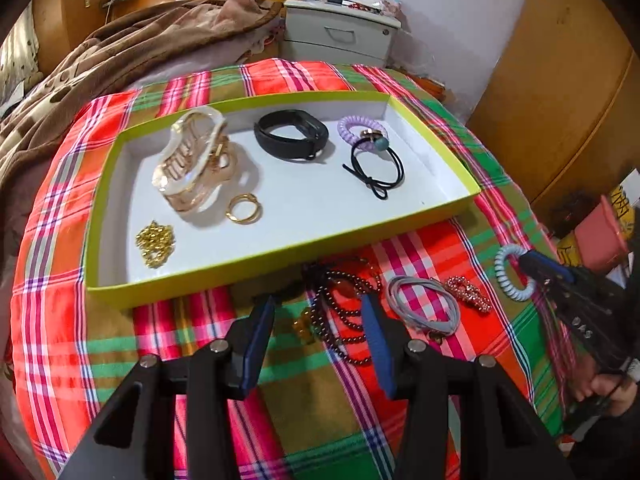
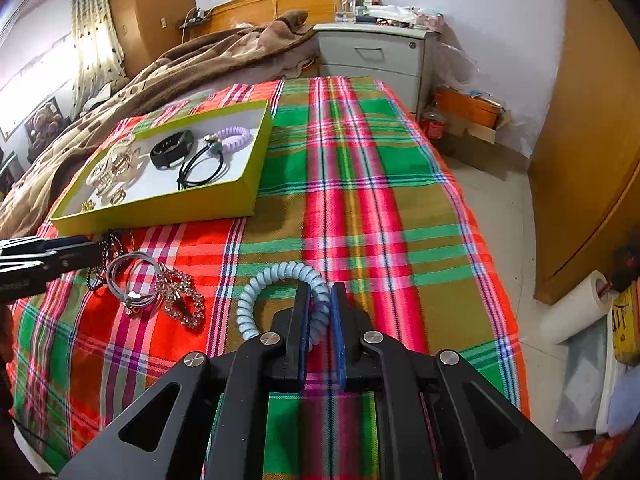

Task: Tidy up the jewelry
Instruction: 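Grasp the white-blue coil bracelet with the right gripper while the left grasps the dark beaded bracelet, then carry both bracelets into the yellow box and open both grippers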

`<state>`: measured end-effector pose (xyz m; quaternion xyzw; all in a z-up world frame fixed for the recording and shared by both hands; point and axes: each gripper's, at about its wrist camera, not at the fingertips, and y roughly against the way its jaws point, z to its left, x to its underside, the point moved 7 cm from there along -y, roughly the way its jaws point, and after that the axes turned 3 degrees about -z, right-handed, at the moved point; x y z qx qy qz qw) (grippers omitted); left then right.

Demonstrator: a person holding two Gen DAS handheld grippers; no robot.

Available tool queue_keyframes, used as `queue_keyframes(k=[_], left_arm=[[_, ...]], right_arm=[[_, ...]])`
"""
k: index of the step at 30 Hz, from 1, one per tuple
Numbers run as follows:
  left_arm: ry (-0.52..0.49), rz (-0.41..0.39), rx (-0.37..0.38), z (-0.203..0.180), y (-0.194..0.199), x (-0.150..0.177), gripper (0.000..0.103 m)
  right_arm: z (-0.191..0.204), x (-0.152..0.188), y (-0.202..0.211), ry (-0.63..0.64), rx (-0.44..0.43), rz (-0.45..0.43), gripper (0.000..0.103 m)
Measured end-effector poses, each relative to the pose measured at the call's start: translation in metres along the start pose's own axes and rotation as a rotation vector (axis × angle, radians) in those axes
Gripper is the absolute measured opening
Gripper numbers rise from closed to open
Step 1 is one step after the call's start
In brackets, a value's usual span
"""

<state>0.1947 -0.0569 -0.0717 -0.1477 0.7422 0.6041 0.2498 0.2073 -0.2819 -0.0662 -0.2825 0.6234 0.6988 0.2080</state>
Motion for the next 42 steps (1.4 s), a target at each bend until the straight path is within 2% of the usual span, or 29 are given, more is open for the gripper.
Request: queue_keyframes(k=[6, 13, 15, 16, 18, 20, 25, 30, 42], left_arm=[[-0.034, 0.008, -0.069, -0.002, -0.011, 0.000, 0.047], [-0.063, 0.008, -0.107, -0.002, -0.015, -0.003, 0.047], [-0.075, 0.007, -0.125, -0.005, -0.015, -0.002, 0.046], [-0.082, 0.007, -0.129, -0.006, -0.015, -0.002, 0.042], [-0.084, 0.004, -0.120, -0.009, -0.014, -0.002, 0.036], [-0.088, 0.003, -0.113, -0.011, -0.014, -0.002, 0.023], [-0.077, -0.005, -0.094, -0.011, -0.012, -0.002, 0.009], [-0.068, -0.010, -0.080, -0.011, -0.009, -0.001, 0.007], [-0.072, -0.101, -0.030, -0.018, 0.015, -0.006, 0.007]], right_arm=[[-0.004, -0.003, 0.009, -0.011, -0.009, -0.023, 0.010], [-0.002, -0.006, 0.010, -0.019, -0.025, -0.037, 0.010], [-0.001, -0.006, 0.010, -0.022, -0.030, -0.038, 0.010], [-0.001, -0.006, 0.010, -0.022, -0.031, -0.038, 0.010], [-0.002, -0.006, 0.011, -0.024, -0.032, -0.040, 0.010], [-0.002, -0.006, 0.011, -0.026, -0.032, -0.041, 0.010], [-0.002, -0.006, 0.010, -0.028, -0.034, -0.039, 0.010], [-0.001, -0.007, 0.011, -0.029, -0.032, -0.043, 0.010], [0.006, -0.010, 0.019, -0.024, -0.031, -0.058, 0.010]])
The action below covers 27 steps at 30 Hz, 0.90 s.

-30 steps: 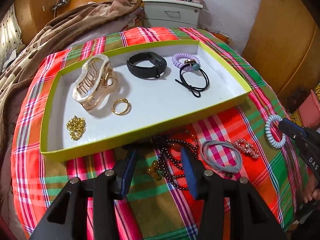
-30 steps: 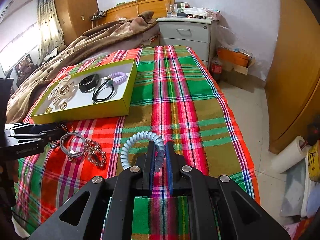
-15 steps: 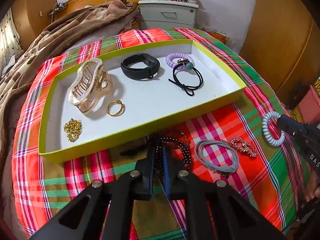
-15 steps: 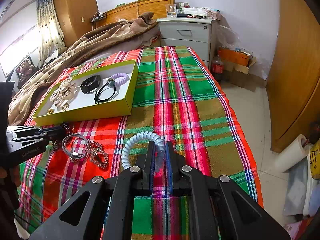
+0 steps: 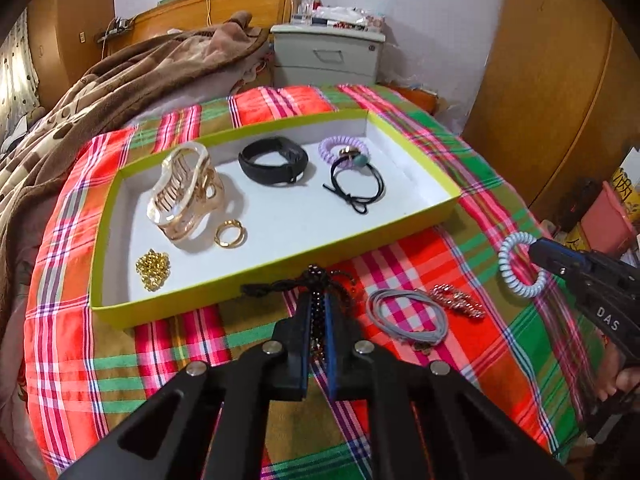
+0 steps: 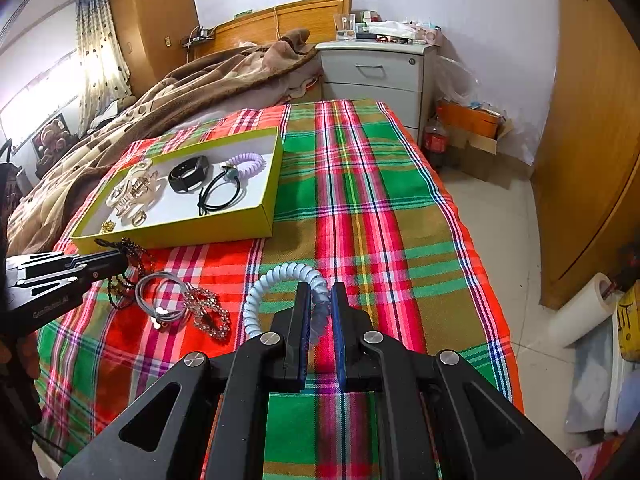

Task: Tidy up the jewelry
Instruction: 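Carry both bracelets into the yellow box and open both grippers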

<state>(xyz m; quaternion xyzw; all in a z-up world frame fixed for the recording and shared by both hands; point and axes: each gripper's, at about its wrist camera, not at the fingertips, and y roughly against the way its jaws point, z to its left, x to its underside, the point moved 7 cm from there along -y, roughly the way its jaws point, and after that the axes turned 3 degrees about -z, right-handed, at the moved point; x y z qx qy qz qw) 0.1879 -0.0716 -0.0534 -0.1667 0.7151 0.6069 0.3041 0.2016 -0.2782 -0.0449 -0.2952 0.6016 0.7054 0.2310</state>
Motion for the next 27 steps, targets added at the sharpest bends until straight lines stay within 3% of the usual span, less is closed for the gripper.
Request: queue_keyframes(k=[15, 27], left_arm=[[0.017, -0.065, 0.029, 0.006, 0.029, -0.009, 0.007], [0.023, -0.138, 0.047, 0.020, 0.056, -0.033, 0.007]], right_arm=[[0.014, -0.012, 0.013, 0.018, -0.004, -0.032, 0.010], [0.036, -0.049, 0.018, 0.037, -0.053, -0.083, 0.010]])
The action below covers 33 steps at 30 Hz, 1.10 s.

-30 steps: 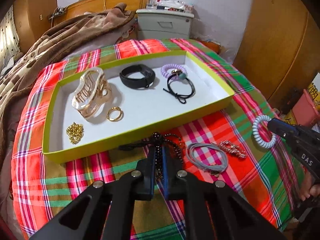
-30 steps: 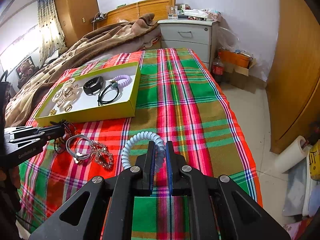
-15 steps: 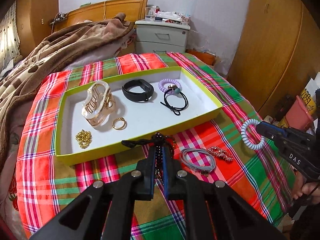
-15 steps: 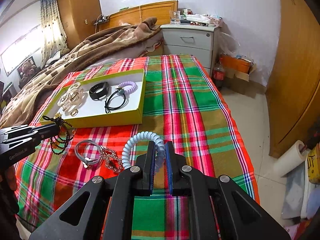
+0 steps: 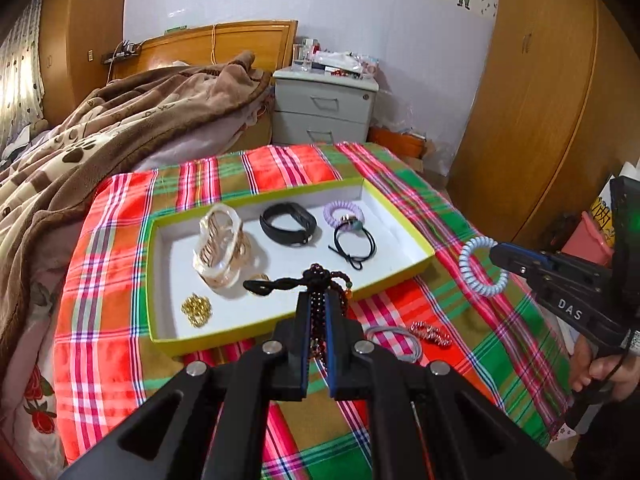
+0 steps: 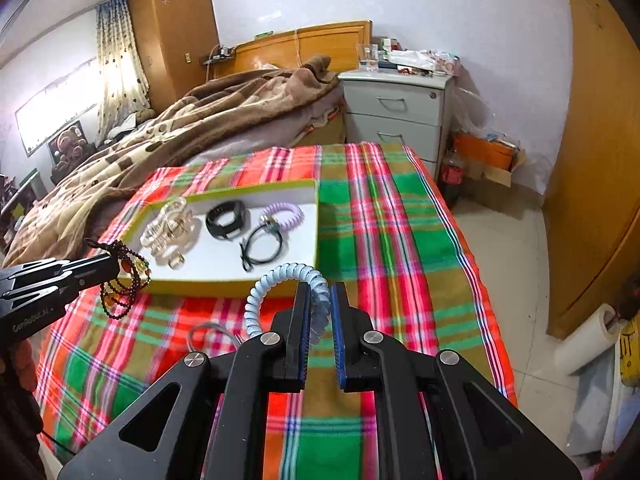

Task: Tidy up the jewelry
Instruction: 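Carry both bracelets into the yellow box and open both grippers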

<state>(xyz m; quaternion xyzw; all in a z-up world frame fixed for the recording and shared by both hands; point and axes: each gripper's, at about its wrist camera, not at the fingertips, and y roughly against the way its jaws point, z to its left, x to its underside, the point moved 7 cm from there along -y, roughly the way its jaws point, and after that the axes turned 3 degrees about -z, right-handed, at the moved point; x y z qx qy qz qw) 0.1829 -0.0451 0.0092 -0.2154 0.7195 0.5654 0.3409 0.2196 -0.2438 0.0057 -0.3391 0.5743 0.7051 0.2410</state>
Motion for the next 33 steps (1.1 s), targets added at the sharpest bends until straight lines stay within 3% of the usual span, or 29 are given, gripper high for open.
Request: queue_keyframes(k=[9, 21, 33], left_arm=[[0.015, -0.020, -0.001, 0.014, -0.001, -0.021, 0.007], [0.000, -0.004, 0.014, 0.011, -0.027, -0.033, 0.007], [0.014, 0.072, 0.046, 0.007, -0.078, -0.026, 0.007]], right_arm=[[0.019, -0.037, -0.018, 0.011, -0.066, -0.016, 0.010], [0.031, -0.082, -0.071, 0.027, -0.118, 0.024, 0.010], [0.039, -0.080, -0.139, 0.036, -0.135, 0.140, 0.010]])
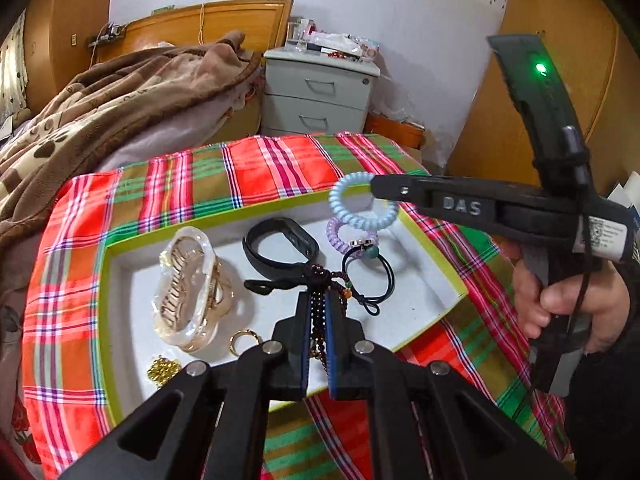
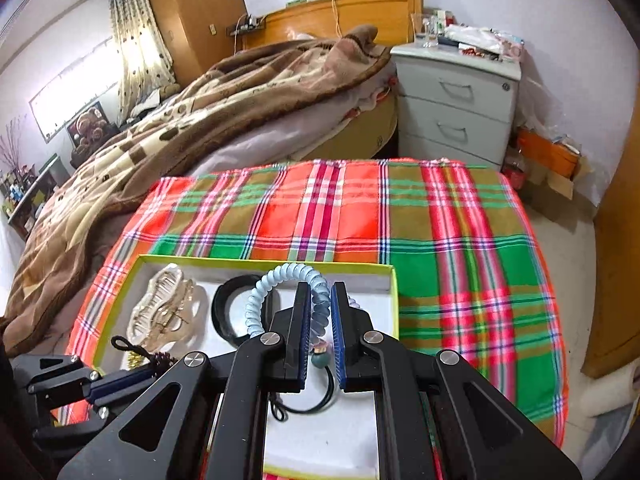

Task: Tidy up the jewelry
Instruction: 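Carry both bracelets into the yellow box and open both grippers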

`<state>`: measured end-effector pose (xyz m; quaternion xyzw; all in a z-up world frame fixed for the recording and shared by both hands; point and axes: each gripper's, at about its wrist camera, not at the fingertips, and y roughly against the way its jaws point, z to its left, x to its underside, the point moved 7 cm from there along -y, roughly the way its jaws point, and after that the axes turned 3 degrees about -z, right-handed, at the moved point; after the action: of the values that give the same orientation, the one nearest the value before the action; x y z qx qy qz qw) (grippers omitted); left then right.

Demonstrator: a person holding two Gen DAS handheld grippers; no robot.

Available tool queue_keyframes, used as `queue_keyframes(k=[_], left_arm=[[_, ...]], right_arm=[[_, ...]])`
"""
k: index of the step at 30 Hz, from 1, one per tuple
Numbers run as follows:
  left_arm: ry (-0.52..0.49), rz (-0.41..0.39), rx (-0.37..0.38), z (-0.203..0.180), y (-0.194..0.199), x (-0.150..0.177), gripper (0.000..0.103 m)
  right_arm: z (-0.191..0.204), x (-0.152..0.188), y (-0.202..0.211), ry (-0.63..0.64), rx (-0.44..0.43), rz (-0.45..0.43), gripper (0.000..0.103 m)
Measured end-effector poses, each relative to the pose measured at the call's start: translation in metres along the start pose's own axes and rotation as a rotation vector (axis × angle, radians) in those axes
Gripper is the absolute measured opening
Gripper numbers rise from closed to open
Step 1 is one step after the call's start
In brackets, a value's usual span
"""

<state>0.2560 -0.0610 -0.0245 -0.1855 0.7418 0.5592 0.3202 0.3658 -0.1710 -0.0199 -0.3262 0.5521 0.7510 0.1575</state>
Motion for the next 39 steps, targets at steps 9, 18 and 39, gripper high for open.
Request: queue_keyframes(k=[9, 18, 39], left_arm=[[0.016, 0.048, 0.000, 0.006, -0.021, 0.005, 0.007], [0.014, 0.078, -0.013, 0.008, -0.032, 0.012, 0.007], [0.054, 0.114, -0.012, 0.016, -0.037, 0.020, 0.015]], right_arm=[[0.001, 0.005, -0.031, 0.017, 0.010, 0.058, 0.010], [-0.003, 0.009, -0.048, 0.030, 0.032, 0.098, 0.010], [-0.003, 0.009, -0.058, 0.037, 0.037, 0.105, 0.011]])
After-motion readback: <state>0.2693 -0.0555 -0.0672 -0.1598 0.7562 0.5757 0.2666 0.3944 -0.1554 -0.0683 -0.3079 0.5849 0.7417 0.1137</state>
